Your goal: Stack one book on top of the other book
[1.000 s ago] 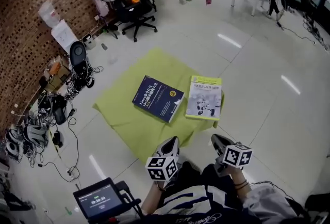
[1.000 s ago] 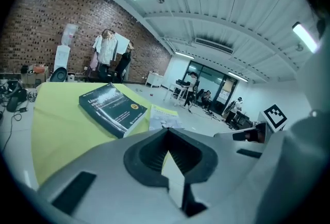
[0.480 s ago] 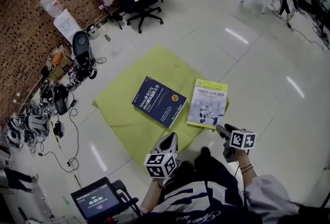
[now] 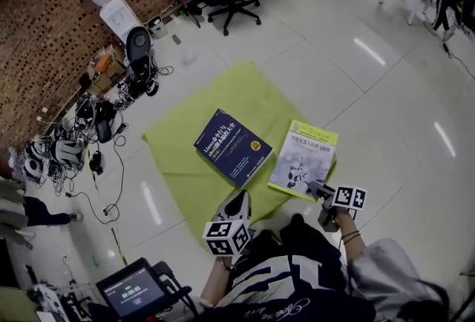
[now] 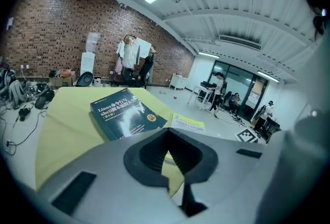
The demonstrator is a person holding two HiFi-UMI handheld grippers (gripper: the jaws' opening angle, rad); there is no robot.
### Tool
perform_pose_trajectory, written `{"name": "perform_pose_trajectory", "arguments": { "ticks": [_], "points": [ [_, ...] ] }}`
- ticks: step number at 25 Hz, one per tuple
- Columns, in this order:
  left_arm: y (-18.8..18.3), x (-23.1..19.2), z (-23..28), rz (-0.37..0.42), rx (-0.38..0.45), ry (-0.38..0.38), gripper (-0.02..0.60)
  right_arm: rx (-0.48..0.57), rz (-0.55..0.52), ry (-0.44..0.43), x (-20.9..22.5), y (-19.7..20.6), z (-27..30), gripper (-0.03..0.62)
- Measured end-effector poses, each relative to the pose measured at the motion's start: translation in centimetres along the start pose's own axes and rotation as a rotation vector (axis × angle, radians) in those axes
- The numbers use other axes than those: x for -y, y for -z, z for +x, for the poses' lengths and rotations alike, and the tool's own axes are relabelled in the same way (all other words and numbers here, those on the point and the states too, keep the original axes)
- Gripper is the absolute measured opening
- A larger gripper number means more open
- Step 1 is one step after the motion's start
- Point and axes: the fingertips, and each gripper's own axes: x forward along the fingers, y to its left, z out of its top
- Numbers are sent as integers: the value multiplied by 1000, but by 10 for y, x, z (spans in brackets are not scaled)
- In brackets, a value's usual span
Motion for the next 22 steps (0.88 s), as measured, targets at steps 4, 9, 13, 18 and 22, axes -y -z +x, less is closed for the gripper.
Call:
{"name": "perform_pose_trajectory", "arguments": {
  "ticks": [4, 9, 13, 18, 22],
  "points": [
    [3, 4, 8, -11, -2, -35, 3, -69, 74, -113, -9, 8, 7, 181],
    [10, 12, 21, -18, -3, -54, 3, -73, 50, -100, -15, 6, 2, 106],
    [13, 21, 24, -19, -10, -57, 3, -39, 57, -131, -43, -4, -13, 87],
    [17, 20, 20, -24, -38, -73, 3, 35, 38, -212, -83, -31, -44, 69],
    [23, 16, 17, -26, -48, -83, 3, 61, -72, -257, -110, -46, -67, 69]
  ]
}}
